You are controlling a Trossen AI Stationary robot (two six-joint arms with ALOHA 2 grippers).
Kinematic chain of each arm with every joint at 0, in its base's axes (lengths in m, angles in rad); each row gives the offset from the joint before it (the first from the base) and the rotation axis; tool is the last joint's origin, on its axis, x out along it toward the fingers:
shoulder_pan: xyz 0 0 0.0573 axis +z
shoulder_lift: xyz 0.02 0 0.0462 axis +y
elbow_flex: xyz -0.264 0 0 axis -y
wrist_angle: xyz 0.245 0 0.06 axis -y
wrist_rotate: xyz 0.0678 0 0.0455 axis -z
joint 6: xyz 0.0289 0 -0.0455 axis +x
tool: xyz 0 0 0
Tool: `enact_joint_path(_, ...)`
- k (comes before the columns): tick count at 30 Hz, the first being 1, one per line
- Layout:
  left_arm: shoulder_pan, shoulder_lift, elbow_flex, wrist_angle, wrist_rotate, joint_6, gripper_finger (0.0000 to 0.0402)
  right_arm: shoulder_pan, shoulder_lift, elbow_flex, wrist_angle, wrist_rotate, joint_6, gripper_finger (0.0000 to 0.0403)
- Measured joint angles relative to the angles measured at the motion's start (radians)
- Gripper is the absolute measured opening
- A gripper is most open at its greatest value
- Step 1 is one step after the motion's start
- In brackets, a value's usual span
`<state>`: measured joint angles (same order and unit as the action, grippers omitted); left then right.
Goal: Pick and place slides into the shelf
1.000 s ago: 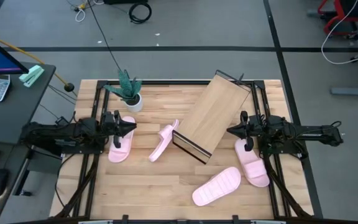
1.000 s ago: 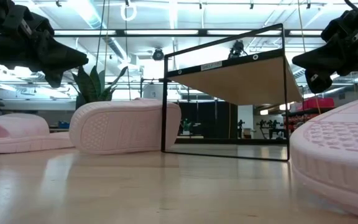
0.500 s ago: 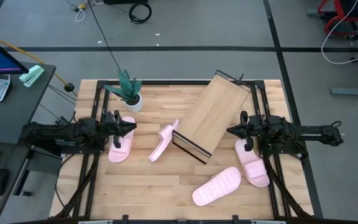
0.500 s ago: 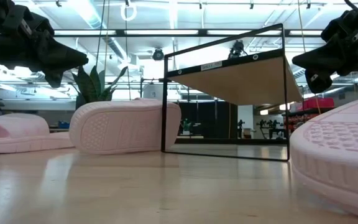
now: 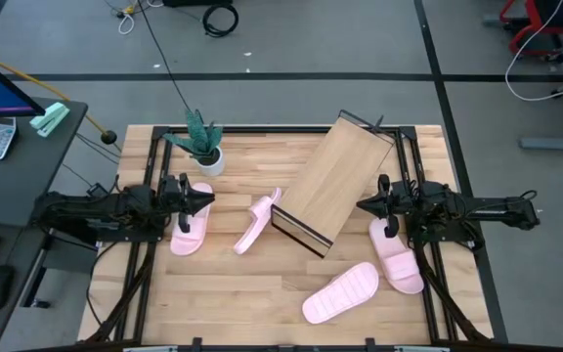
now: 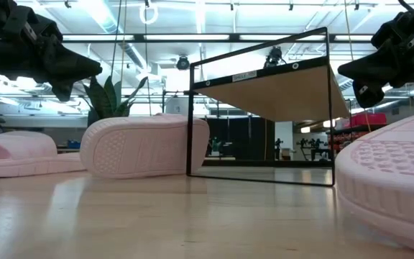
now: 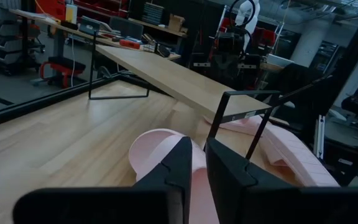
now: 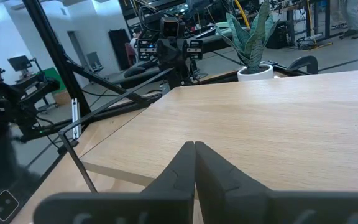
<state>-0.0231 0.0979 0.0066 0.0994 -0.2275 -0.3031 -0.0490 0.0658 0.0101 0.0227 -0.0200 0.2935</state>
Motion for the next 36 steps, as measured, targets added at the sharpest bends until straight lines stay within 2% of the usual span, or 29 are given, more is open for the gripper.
enact_joint_path(36, 0.0, 0.0, 0.0, 0.0, 0.0, 0.0, 0.0061, 0.0, 0.0, 0.0, 0.0, 0.0, 0.0, 0.0014)
